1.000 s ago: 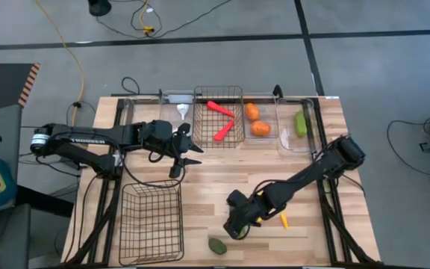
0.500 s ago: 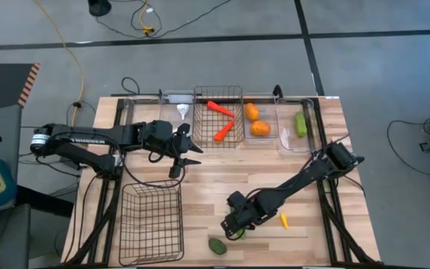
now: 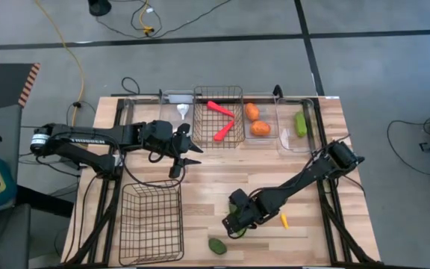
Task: Sort produce into baskets
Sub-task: Put the green cucumber into the right transparent bin, then put the green lime into the bottom wire basket
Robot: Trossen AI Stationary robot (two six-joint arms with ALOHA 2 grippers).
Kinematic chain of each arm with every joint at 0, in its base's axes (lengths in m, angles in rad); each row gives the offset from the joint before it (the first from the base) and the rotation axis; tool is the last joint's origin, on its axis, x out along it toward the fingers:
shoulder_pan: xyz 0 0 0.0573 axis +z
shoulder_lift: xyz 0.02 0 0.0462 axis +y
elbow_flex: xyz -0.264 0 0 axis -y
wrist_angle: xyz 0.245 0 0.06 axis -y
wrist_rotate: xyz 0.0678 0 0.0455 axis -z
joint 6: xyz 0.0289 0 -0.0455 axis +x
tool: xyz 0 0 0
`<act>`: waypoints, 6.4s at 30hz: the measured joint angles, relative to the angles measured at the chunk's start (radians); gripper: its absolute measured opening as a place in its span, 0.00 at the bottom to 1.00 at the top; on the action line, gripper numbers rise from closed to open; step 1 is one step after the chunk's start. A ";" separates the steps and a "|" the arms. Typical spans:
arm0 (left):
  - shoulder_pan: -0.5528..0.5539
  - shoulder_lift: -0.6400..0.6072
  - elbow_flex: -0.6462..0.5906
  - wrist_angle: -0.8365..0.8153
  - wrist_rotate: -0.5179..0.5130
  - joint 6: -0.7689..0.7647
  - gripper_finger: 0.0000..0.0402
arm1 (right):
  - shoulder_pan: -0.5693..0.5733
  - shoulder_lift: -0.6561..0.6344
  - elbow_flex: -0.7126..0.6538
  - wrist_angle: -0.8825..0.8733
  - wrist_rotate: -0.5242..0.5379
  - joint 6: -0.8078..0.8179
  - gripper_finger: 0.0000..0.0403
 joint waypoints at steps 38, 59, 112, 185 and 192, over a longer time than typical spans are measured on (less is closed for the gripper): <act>0.000 0.000 0.000 -0.018 0.000 -0.004 0.43 | -0.068 -0.027 0.000 -0.041 0.018 -0.137 0.44; 0.000 0.000 0.000 -0.018 0.000 -0.004 0.43 | -0.540 -0.536 0.000 -0.679 0.210 -0.487 0.48; -0.015 0.001 0.000 -0.022 0.032 -0.012 0.43 | -1.226 -0.307 0.000 -0.882 0.224 -0.945 0.65; -0.295 0.263 0.463 -0.136 0.111 -0.112 0.95 | -0.524 -0.482 0.001 -0.582 0.197 -0.647 0.65; -0.326 0.563 0.748 -0.430 0.177 -0.043 0.95 | -0.524 -0.483 0.001 -0.598 0.197 -0.655 0.65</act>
